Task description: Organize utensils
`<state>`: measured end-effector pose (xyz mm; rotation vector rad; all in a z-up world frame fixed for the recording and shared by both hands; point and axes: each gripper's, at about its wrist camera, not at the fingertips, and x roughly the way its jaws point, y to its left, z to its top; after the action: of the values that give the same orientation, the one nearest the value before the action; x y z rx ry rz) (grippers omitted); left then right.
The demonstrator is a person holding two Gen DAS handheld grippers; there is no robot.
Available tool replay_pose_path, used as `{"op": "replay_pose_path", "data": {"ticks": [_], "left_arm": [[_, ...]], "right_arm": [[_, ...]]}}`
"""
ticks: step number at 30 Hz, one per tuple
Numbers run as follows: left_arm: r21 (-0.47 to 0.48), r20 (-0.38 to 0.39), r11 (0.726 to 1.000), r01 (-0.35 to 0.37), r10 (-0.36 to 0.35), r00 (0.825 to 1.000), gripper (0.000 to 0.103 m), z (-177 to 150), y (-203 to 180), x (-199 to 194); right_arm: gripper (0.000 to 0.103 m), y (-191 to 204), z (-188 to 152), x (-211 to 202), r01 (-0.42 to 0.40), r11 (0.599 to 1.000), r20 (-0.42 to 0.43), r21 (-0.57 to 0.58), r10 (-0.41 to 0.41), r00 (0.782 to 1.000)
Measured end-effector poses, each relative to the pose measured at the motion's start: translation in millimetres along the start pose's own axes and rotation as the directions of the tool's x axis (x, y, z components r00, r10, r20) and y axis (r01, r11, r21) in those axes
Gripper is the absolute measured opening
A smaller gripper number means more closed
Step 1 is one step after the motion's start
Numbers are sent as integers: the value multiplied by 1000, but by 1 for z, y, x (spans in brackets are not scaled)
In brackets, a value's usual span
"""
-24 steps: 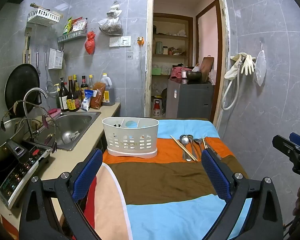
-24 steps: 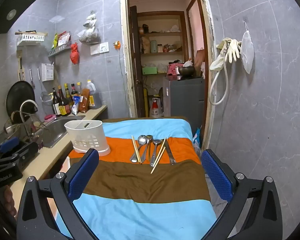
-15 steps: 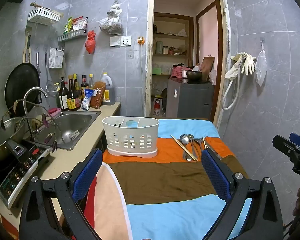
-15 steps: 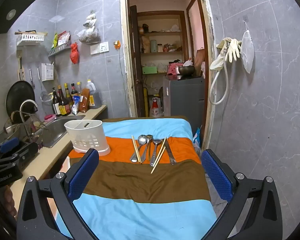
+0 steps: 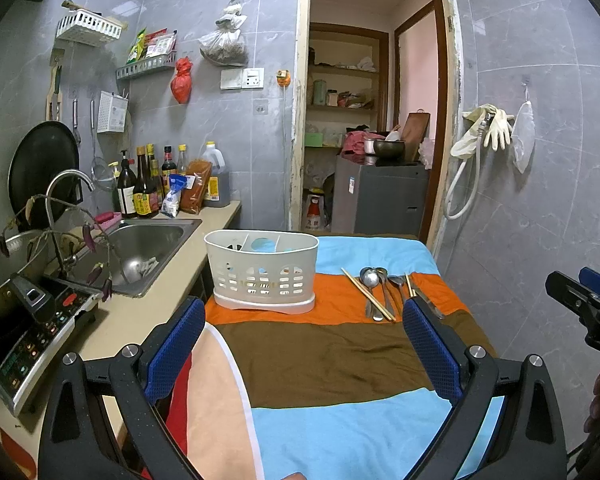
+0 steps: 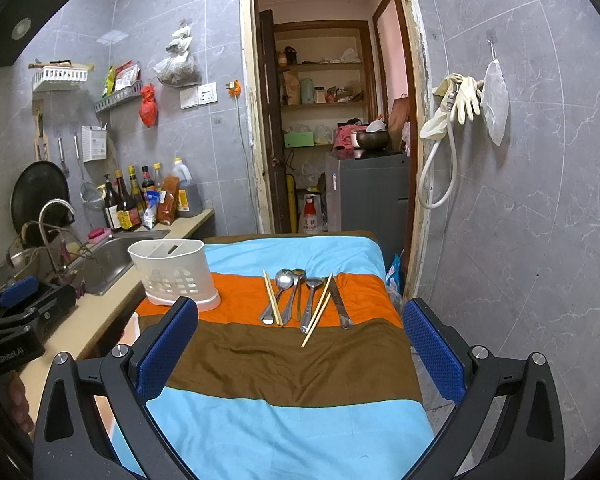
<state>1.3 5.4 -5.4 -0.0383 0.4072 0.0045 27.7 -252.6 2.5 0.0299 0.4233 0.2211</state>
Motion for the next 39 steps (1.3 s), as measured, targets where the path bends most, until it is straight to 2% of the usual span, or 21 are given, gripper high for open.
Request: {"op": "replay_pose_path", "data": {"ticks": [39], "left_arm": [[-5, -9, 1000, 1, -1, 1000, 97, -6, -1, 6]], "right_arm": [[103, 0, -2, 6, 2, 1000, -6, 3, -2, 1000]]}}
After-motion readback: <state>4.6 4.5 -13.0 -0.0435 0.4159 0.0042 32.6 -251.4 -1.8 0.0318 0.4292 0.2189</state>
